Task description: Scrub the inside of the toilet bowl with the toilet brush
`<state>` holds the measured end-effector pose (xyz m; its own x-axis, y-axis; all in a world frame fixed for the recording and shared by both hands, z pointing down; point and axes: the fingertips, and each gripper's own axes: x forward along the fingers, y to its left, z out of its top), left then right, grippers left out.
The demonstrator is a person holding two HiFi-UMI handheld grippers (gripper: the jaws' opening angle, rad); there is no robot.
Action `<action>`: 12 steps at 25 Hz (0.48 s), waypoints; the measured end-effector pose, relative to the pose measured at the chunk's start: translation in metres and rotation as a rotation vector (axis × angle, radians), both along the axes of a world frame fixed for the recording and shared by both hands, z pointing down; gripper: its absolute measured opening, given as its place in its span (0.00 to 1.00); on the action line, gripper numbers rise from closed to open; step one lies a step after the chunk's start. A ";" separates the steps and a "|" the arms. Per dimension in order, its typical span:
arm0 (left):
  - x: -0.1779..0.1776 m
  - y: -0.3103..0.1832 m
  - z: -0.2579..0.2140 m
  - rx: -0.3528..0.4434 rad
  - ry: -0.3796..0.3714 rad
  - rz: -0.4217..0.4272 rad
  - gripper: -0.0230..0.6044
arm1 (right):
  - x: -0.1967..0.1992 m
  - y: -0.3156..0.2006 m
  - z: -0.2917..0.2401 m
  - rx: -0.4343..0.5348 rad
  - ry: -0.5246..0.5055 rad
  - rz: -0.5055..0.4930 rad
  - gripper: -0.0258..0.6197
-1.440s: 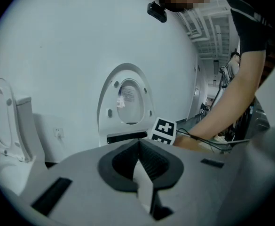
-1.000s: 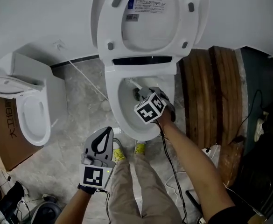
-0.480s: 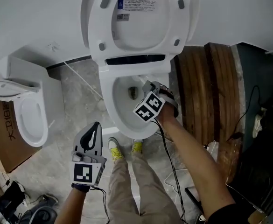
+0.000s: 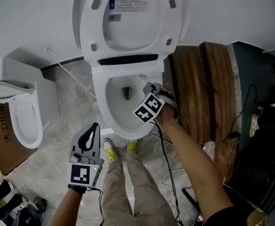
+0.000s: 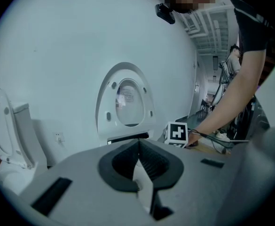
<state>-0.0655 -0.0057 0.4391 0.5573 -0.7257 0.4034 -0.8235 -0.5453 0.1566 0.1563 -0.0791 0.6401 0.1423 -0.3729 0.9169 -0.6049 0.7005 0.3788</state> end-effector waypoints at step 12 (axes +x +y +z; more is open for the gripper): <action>0.022 0.002 -0.005 0.035 -0.030 0.067 0.05 | 0.037 0.038 -0.005 -0.016 0.014 0.014 0.26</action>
